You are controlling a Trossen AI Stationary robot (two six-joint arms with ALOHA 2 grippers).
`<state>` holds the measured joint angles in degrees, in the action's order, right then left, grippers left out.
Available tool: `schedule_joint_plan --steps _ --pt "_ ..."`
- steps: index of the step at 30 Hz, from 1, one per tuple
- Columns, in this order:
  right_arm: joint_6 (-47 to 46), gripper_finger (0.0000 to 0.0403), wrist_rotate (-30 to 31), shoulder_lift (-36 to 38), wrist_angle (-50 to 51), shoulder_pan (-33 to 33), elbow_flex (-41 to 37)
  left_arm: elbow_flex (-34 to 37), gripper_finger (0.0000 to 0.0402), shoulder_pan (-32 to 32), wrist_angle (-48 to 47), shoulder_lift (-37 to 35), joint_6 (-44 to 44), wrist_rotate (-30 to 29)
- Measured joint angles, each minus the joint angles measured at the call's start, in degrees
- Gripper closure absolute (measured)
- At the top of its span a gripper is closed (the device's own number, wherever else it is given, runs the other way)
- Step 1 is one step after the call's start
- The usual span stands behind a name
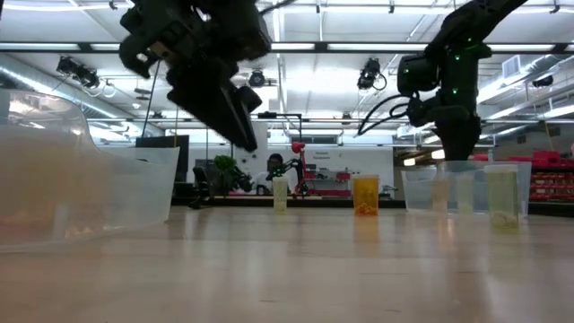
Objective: Pick and place medicine bottles into bin by pill shape (circle, oval)
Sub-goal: Put the bottom yellow pill bottle into the top transparent bin
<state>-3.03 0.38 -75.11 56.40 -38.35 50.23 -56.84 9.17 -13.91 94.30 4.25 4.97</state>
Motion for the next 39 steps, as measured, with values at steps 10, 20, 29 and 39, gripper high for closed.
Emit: schedule_joint_plan --steps 10,20,29,39 --pt "-1.7 0.0164 0.0 8.3 0.2 0.2 0.0 4.0 0.0297 -0.2 0.3 -12.2 2.6 0.2" --pt "-4.0 0.0164 -0.2 17.0 1.1 3.3 0.1 14.2 0.0308 -3.3 4.2 -30.0 1.0 0.2" --pt "-6.9 0.0164 -0.2 17.9 1.2 7.6 0.1 24.2 0.0319 -7.2 12.8 -40.3 -0.6 0.2" --pt "-12.3 0.0164 3.6 17.9 1.1 18.7 0.1 34.1 0.032 -7.3 16.4 -50.7 -6.1 -2.0"
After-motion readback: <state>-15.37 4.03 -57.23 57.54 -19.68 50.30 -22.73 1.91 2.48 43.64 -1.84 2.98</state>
